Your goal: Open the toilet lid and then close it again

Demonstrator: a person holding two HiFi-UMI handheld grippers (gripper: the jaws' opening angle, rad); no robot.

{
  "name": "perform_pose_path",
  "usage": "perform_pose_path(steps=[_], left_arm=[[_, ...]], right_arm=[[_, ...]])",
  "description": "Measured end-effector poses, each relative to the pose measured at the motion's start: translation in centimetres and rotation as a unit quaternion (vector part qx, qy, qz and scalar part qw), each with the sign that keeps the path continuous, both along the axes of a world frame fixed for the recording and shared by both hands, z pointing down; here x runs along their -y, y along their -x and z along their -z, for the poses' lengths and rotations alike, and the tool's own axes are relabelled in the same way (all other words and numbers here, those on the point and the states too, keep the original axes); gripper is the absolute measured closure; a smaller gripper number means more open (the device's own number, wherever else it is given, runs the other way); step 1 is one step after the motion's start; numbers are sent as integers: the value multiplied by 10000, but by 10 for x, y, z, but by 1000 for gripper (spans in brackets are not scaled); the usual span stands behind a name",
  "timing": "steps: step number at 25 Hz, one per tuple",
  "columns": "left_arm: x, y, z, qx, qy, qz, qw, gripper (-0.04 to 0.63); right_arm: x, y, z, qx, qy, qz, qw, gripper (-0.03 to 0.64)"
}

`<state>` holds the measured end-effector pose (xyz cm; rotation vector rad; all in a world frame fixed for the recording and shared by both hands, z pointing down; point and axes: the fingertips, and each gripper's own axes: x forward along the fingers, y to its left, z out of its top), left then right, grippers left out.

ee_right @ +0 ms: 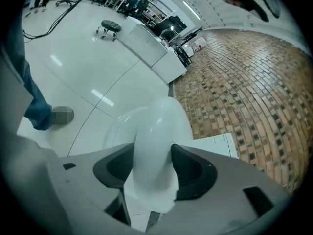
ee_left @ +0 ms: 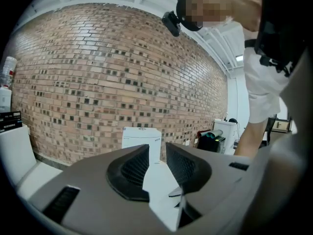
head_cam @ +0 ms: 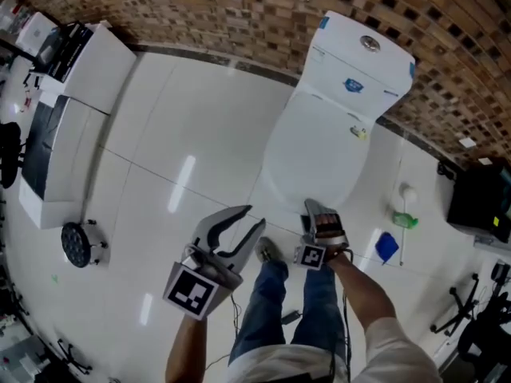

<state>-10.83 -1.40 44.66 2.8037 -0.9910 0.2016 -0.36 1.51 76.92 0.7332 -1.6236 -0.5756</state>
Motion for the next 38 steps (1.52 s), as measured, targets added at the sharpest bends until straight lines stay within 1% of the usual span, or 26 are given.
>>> perform_pose_path(steps=[2, 3, 5, 6, 7, 9, 10, 12, 14, 16, 18, 20, 22, 23, 25, 26, 27, 28, 31, 34, 35, 36, 37, 38], left_arm=[[-5, 0, -8, 42, 102, 10, 9999, 488], [-6, 1, -11, 54, 140, 33, 9999, 488], [-8, 4, -14, 51, 170, 84, 9998, 488], [-9, 5, -14, 50, 172, 103, 9998, 488], [-9, 6, -13, 48, 169, 122, 9998, 488], [-9, 9, -10, 33, 168, 170, 9997, 488], [-8, 10, -9, 23, 173, 195, 9997, 488], [-8, 11, -3, 22, 171, 215, 9996, 488], [-7, 9, 7, 27, 158, 208, 9997, 488], [-7, 7, 21, -19, 135, 198, 9997, 488], [-8, 4, 39, -47, 76, 166, 9998, 488], [-3, -4, 60, -71, -57, 109, 9999, 488], [-1, -14, 83, -129, -159, 32, 9998, 488], [-2, -18, 95, -152, -193, -22, 9997, 488], [-6, -26, 116, -154, -234, -147, 9995, 488], [-9, -30, 124, -137, -256, -216, 9993, 488], [-12, -34, 132, -113, -285, -283, 9991, 488], [-14, -39, 140, -96, -316, -342, 9989, 488], [-12, -50, 161, -165, -418, -465, 9979, 488], [-14, -59, 172, -178, -466, -547, 9973, 488], [-15, -61, 175, -174, -452, -566, 9972, 488], [-17, -64, 177, -173, -431, -578, 9972, 488], [-18, -67, 179, -171, -420, -589, 9972, 488], [-19, -70, 183, -165, -429, -609, 9971, 488]], right_arm=[[-2, -1, -15, -140, 54, -17, 9999, 364], [-4, 0, -24, -158, 193, -31, 9997, 360], [-12, 5, -39, -112, 547, 10, 9984, 348], [-16, 8, -42, -48, 680, 51, 9977, 334], [-20, 11, -43, 48, 772, 86, 9970, 333], [-24, 17, -35, 312, 888, 61, 9955, 333], [-24, 20, -26, 496, 918, -36, 9945, 333], [-22, 19, 0, 951, 928, -380, 9904, 333], [-15, 10, 37, 1467, 907, -810, 9817, 333], [-4, 1, 95, 2131, 870, -1239, 9652, 333], [9, -9, 163, 2802, 793, -1468, 9453, 333], [24, -23, 225, 3341, 737, -1402, 9291, 333], [32, -35, 285, 3841, 783, -1152, 9127, 334], [32, -38, 314, 4101, 846, -1025, 9023, 334], [27, -43, 371, 4607, 967, -882, 8778, 334], [24, -46, 395, 4805, 991, -843, 8673, 334], [20, -50, 415, 4945, 990, -813, 8597, 334], [17, -55, 432, 5029, 964, -780, 8554, 336], [13, -72, 465, 5198, 799, -707, 8476, 341], [7, -82, 486, 5475, 730, -683, 8308, 341], [4, -84, 491, 5602, 723, -673, 8225, 341], [3, -87, 496, 5759, 713, -659, 8117, 361], [2, -89, 502, 5943, 692, -643, 7987, 407], [1, -92, 508, 6131, 666, -626, 7847, 426]])
